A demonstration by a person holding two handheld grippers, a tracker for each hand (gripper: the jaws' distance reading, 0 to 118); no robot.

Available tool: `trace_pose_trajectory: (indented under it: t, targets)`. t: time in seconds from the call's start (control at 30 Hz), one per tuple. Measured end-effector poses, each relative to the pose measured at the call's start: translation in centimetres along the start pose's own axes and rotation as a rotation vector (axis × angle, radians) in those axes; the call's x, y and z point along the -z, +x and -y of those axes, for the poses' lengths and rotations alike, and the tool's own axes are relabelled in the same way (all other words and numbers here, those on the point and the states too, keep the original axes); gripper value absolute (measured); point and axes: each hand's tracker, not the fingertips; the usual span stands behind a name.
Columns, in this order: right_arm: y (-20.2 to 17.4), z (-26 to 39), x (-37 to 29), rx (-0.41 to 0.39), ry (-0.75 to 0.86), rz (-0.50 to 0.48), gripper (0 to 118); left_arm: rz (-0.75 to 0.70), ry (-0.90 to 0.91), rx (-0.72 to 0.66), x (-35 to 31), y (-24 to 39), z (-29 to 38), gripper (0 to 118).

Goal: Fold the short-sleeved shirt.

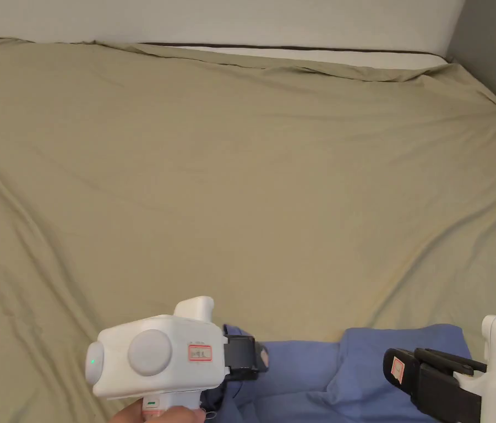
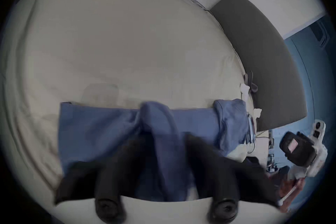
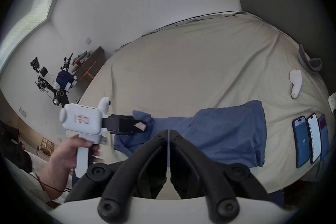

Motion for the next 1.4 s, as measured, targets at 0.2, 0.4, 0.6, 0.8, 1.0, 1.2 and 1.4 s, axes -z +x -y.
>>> trace_pose_trajectory:
  t: [0.2, 0.4, 0.6, 0.8, 1.0, 1.2, 1.4]
  targets:
    - [1.4, 0.4, -0.8, 0.024, 0.016, -0.010, 4, 0.181, 0.185, -0.016, -9.9, -0.9, -0.2, 118]
    - [1.8, 0.1, -0.8, 0.058, 0.024, -0.018, 4, -0.265, 0.120, 0.226, -9.8, -1.3, 2.4, 41]
    - [1.0, 0.3, -1.4, 0.039, 0.023, -0.028, 4, -0.169, 0.007, 0.214, -1.4, 2.4, 5.5, 7]
    - [0.8, 0.3, -1.3, 0.034, 0.010, -0.022, 4, -0.173, -0.024, 0.388, 4.2, 10.5, 6.2, 7]
    - [0.1, 0.1, -1.2, 0.036, 0.008, -0.037, 4, -0.078, -0.041, 0.281, 7.4, 12.5, 4.8, 7]
    - [-0.3, -1.0, -2.2, 0.027, 0.064, -0.115, 4, 0.335, 0.043, 0.124, -4.2, 6.6, 1.5, 13]
    - [-0.7, -1.5, -2.0, 0.039, 0.082, -0.146, 4, 0.077, 0.066, 0.081, -10.2, -5.4, -2.4, 118]
